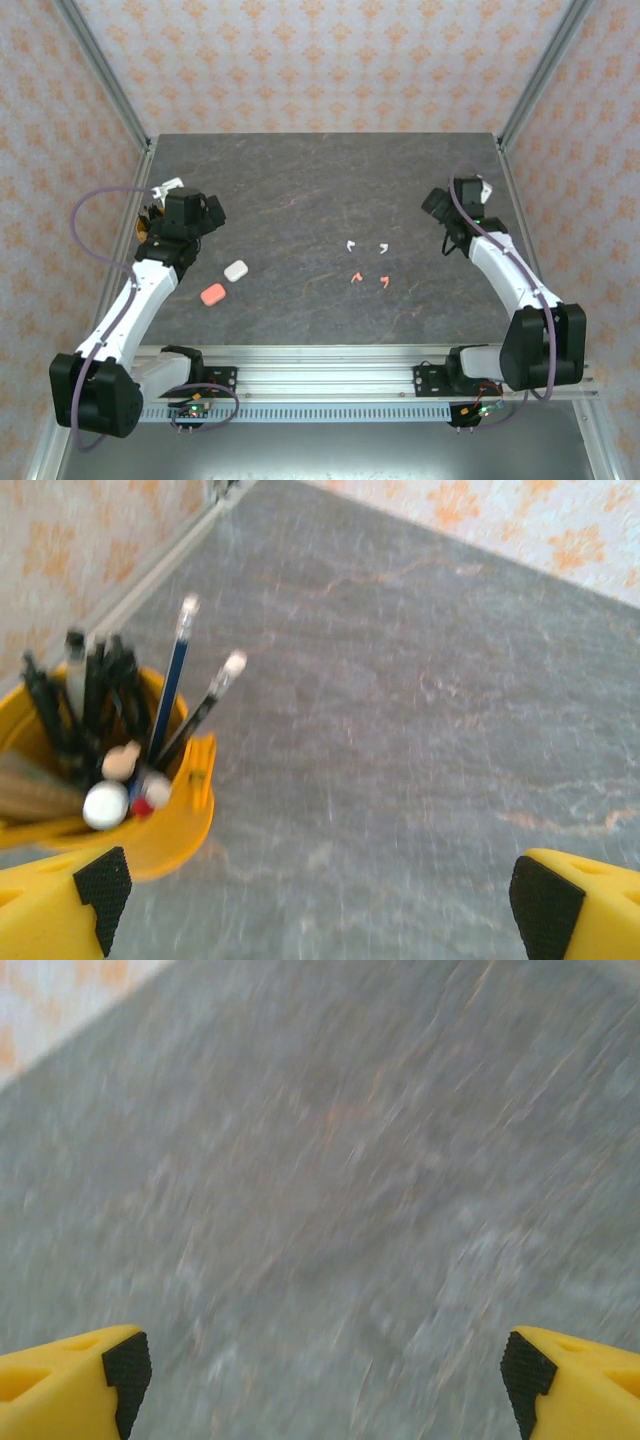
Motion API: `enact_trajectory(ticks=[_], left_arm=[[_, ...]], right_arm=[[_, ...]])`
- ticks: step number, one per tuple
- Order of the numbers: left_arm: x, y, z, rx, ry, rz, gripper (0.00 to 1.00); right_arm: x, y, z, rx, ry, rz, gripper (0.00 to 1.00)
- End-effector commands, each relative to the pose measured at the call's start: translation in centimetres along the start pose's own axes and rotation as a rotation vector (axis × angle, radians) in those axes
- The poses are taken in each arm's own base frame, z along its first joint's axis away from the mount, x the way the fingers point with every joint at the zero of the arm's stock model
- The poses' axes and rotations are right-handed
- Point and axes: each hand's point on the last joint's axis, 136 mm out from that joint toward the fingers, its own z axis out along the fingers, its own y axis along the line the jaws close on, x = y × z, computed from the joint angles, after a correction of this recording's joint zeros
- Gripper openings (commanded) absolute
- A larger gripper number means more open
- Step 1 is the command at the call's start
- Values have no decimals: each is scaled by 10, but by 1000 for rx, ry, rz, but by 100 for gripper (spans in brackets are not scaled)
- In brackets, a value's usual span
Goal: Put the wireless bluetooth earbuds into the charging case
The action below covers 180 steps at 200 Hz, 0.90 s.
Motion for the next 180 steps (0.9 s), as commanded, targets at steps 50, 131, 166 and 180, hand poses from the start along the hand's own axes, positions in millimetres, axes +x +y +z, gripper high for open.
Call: enact_trajectory(ticks=[50,131,166,180], left_arm=[[72,26,-39,-58,258,-6,100],[150,39,-30,-159,505,-98,100],[172,41,-20,-191,564,-112,100],[174,44,-18,-209,567,-100,100]], right_arm=[[60,26,-32,-60,135,-58,92],[102,61,-34,-131,262,-72,91],[112,78,-39,-134,278,-117,90],[114,84,-42,-145,278,-121,90]])
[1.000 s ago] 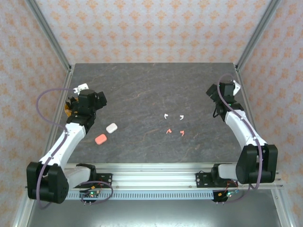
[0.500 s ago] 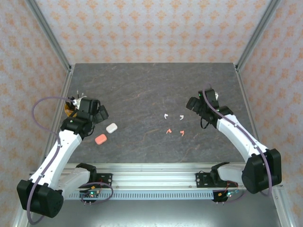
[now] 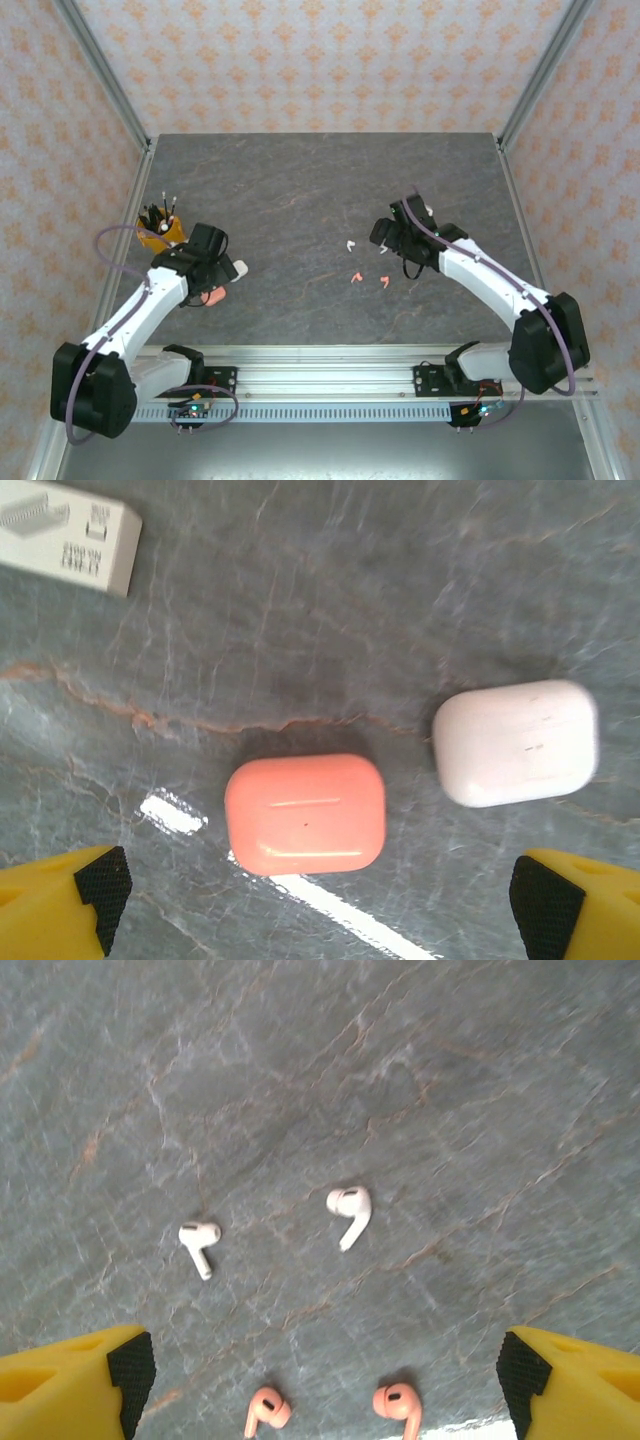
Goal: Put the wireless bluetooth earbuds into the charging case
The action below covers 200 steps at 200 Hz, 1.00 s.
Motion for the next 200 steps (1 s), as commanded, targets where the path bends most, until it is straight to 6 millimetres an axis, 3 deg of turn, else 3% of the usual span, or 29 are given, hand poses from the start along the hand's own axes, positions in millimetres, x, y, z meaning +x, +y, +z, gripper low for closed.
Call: enact_trajectory(ticks=[1,71,200], left_arm=[[5,3,6,-26,16,-26,100],[12,-4,36,-64,76,31,95],[12,11,60,-46,118,-51,83]], right_arm=[[-5,12,-9,-4,-19,12,90],[-3,37,-23,-26,-43,-38,90],[-5,32,-28,-2,-66,-40,90]])
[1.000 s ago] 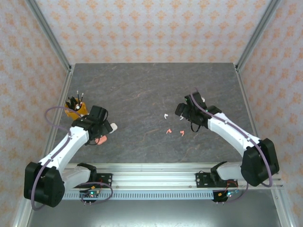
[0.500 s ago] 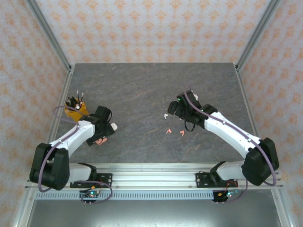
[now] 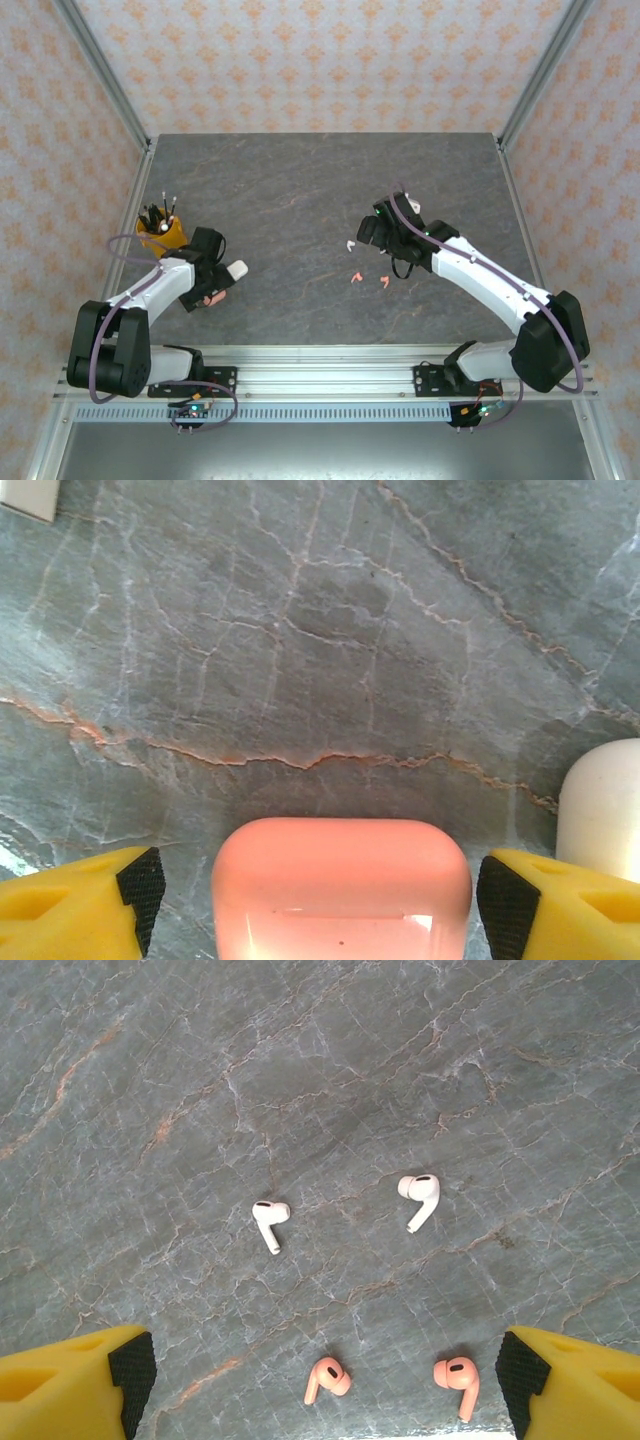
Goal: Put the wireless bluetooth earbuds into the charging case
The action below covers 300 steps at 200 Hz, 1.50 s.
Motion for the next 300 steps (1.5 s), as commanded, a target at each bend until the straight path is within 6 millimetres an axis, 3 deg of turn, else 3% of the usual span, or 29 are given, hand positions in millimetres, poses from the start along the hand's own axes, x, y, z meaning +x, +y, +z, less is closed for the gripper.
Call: enact_trajectory(ticks=[1,70,168,249,300], left_arm=[[-1,2,6,-1,0,7,83],[1,2,12,-9,11,26,79],[1,0,15,-11,18,44,64],[13,2,-8,47,25,56,57],[22,-9,-16,99,30,62,55]], right_arm=[[-7,-1,-7,24,-30,8,90],[-10,-1,-8,25,-39,18,90],[-13,-2,-16,17,-57,28,90],[-13,-1,-16,14,-57,33,90],[-14,1,-13,15,-55,34,90]])
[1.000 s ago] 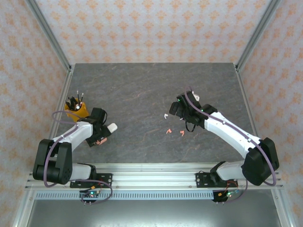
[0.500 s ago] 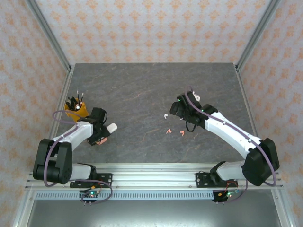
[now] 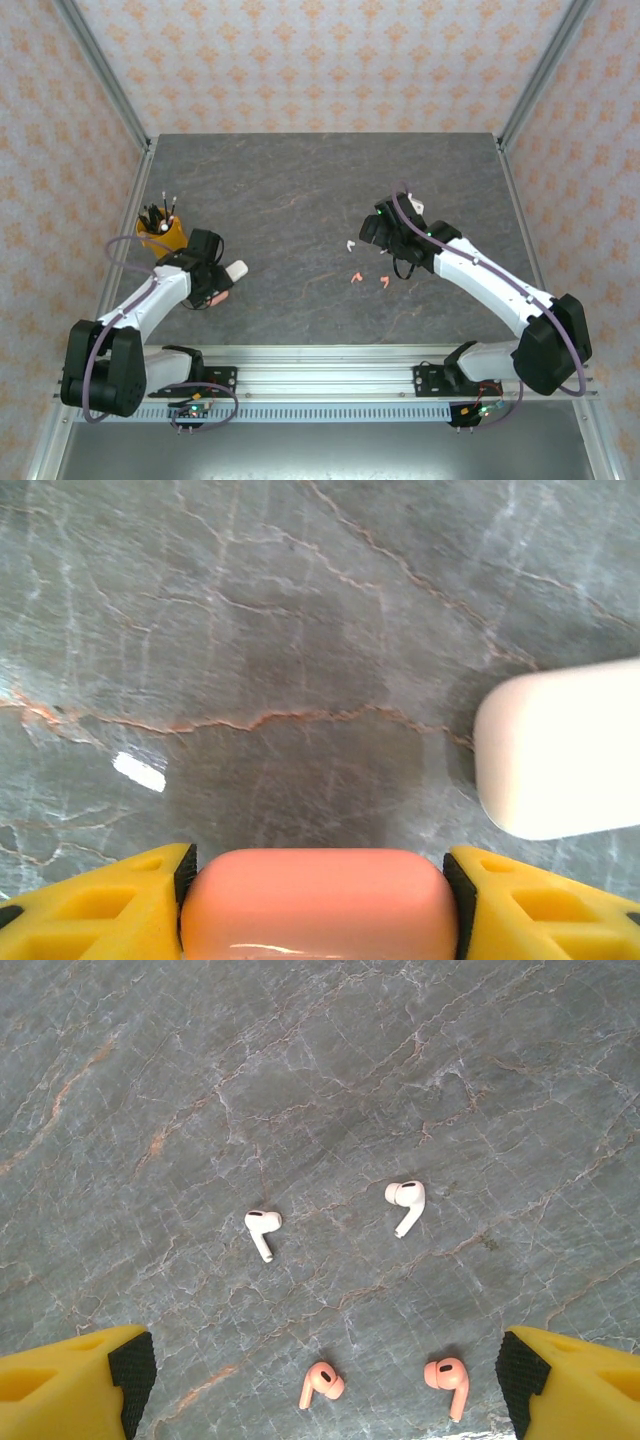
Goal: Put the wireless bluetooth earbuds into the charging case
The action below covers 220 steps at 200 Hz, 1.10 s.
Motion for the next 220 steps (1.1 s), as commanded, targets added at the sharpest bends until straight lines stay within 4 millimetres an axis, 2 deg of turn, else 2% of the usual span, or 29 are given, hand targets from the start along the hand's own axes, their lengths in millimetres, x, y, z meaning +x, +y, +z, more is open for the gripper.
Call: enact_trajectory(ticks=[1,34,74,130,182,211,214,220], left_arm=[[15,2,-1,-4,39,9,55],[21,-20,0,29,40,43,55],[26,-59,-2,62,20,121,55],[29,-134,-2,83,-20,286,55],[36,-208,7,80,-39,511,56],[42,-241,7,78,-38,634,58],[45,-241,14,59,-26,652,58],[48,-245,17,48,-19,677,58]], right_arm=[[-10,6,-8,0,-32,14,90],[-11,6,-7,4,-30,15,90],[-10,3,-6,16,-31,13,90],[-5,-6,-4,46,-24,9,90],[-4,-16,-14,64,-38,15,90],[-1,-22,-18,73,-38,20,90],[-1,-22,-18,73,-39,21,90],[-1,-23,-19,74,-38,22,90]])
